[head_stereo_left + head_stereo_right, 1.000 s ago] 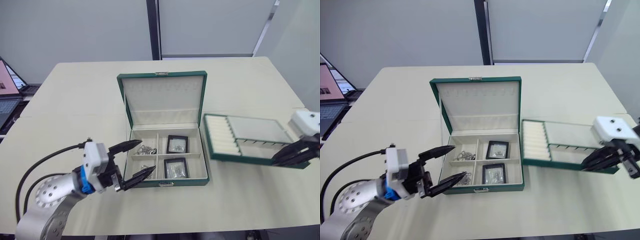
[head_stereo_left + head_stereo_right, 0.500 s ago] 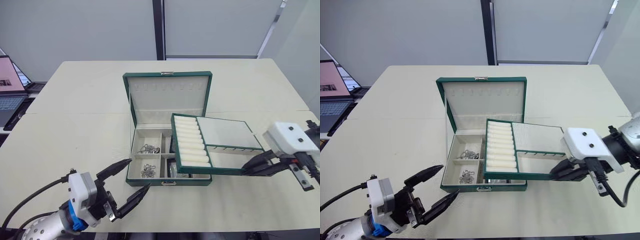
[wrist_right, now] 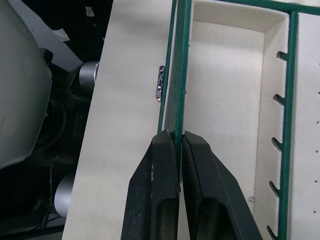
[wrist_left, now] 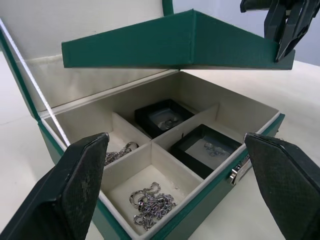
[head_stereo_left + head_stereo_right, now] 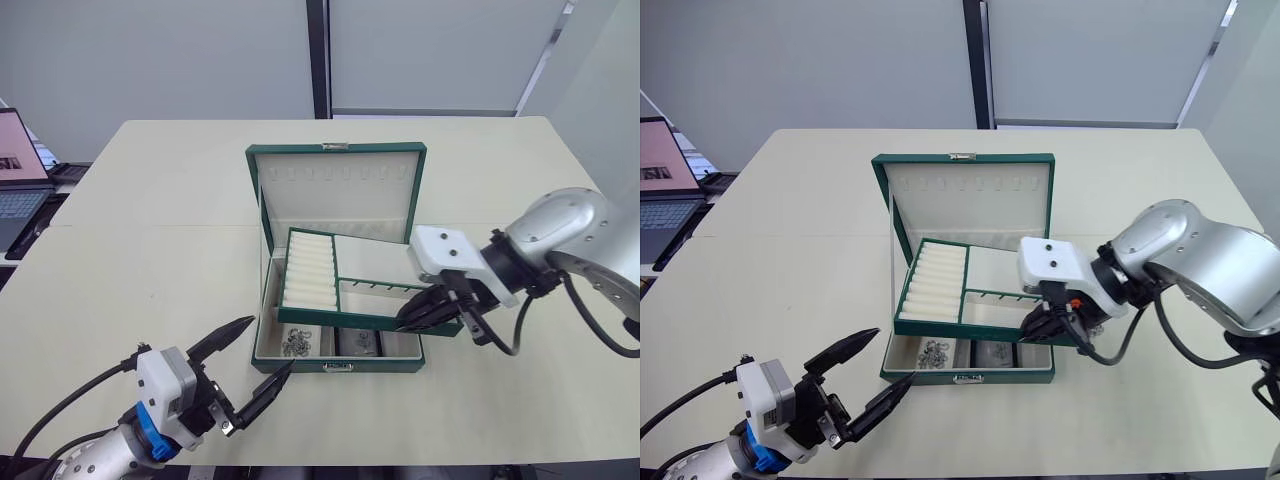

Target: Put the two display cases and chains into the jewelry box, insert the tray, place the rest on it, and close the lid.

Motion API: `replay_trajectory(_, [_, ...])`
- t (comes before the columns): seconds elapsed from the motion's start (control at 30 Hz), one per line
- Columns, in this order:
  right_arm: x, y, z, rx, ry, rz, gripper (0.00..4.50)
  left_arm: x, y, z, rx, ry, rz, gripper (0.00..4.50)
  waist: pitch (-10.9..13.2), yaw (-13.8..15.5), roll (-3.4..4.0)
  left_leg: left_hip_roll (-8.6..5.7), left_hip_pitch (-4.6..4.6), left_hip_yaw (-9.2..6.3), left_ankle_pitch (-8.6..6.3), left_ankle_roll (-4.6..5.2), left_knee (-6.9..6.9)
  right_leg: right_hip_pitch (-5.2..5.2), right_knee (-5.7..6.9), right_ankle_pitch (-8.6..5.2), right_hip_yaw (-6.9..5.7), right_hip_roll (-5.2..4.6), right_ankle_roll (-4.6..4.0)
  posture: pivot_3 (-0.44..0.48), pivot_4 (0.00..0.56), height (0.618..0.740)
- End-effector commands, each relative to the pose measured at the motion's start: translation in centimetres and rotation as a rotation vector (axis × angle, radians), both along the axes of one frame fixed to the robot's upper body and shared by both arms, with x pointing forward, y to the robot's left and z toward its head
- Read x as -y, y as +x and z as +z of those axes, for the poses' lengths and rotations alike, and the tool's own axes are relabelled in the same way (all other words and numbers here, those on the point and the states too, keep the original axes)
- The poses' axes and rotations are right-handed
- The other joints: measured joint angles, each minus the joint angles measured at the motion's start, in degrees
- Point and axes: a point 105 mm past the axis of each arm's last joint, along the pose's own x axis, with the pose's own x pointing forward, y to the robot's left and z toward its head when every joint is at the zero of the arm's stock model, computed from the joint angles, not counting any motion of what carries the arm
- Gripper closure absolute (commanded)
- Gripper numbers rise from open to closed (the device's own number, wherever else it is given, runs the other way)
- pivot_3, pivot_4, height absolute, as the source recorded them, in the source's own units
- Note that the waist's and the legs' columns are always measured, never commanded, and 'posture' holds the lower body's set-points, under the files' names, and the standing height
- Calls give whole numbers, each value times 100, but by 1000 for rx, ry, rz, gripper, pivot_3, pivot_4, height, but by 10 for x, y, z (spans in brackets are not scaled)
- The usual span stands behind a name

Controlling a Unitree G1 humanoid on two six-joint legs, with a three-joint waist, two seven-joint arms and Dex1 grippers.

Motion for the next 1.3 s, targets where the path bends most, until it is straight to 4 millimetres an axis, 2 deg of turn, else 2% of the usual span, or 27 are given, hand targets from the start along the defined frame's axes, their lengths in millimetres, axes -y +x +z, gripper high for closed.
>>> replay_trajectory(0.03, [-9,1,3,21,-22,-12,4488,-1,-2,4,28,1,18,0,0,-6,0,0,0,-1,0,1,-1,-2,1,0,1,0,0,0,150,740])
replay_trajectory(0.37, [-33,1,-5,11,-42,-58,4488,-5,-5,1,3,-31,87,0,-1,-16,0,-5,-1,-38,-6,11,-5,-13,8,0,1,1,0,0,150,740])
replay_trajectory(0.7, [-40,0,-11,1,-80,-86,4488,-14,-6,0,-21,-37,140,0,-3,-24,-2,-7,-1,-42,-7,12,-8,-18,8,0,4,1,0,0,150,740])
replay_trajectory(1.3, [-46,-6,-18,-53,-109,-114,4488,-17,-6,-1,-31,-25,154,0,-3,-28,-2,-8,-2,-45,-7,13,-14,-24,8,0,4,2,0,0,150,740])
